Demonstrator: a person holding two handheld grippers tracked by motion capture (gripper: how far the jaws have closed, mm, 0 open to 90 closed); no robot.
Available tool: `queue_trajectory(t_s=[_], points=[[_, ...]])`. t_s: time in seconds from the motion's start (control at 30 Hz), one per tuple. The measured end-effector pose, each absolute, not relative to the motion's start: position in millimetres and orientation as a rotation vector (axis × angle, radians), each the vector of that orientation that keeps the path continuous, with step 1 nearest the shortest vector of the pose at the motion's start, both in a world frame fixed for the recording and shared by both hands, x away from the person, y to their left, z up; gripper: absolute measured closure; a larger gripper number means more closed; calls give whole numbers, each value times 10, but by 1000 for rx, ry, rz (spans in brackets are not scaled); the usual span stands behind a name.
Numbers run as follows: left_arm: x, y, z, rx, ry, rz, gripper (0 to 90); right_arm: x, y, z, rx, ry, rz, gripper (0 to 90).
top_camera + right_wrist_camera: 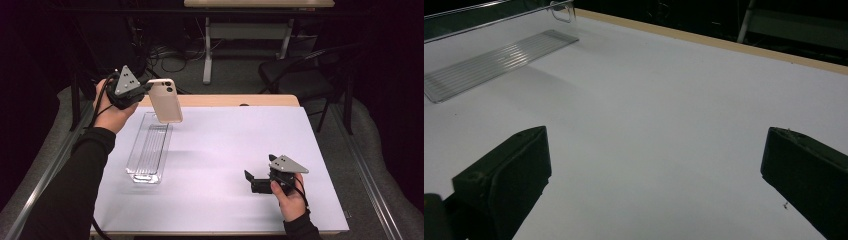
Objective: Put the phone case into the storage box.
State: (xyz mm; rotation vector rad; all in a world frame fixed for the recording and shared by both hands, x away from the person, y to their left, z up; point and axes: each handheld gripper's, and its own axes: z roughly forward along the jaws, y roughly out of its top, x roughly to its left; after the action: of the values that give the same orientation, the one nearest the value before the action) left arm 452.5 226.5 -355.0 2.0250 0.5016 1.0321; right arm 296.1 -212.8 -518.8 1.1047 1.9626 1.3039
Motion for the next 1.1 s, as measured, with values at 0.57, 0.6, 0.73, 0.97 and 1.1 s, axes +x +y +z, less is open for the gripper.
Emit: queue_trajectory(t_s=[0.57, 0.6, 0.73, 0.97, 1.1], points=[[4707, 2402, -3653, 2045, 488, 1056, 790, 2962, -2146, -5246, 1115, 1943, 1292, 0], [4718, 2408, -3659, 2046, 488, 1057, 789, 2962, -2147, -5249, 1120, 1947, 1290, 0], [4746, 2418, -3678, 2044, 489, 1062, 789, 2967, -2144, -5267, 1120, 1949, 1286, 0], [4788, 2445, -3707, 2044, 491, 1074, 789, 2952, -2146, -5271, 1119, 1947, 1282, 0], [4814, 2469, -3727, 2056, 492, 1079, 789, 2939, -2151, -5273, 1126, 1938, 1281, 0]])
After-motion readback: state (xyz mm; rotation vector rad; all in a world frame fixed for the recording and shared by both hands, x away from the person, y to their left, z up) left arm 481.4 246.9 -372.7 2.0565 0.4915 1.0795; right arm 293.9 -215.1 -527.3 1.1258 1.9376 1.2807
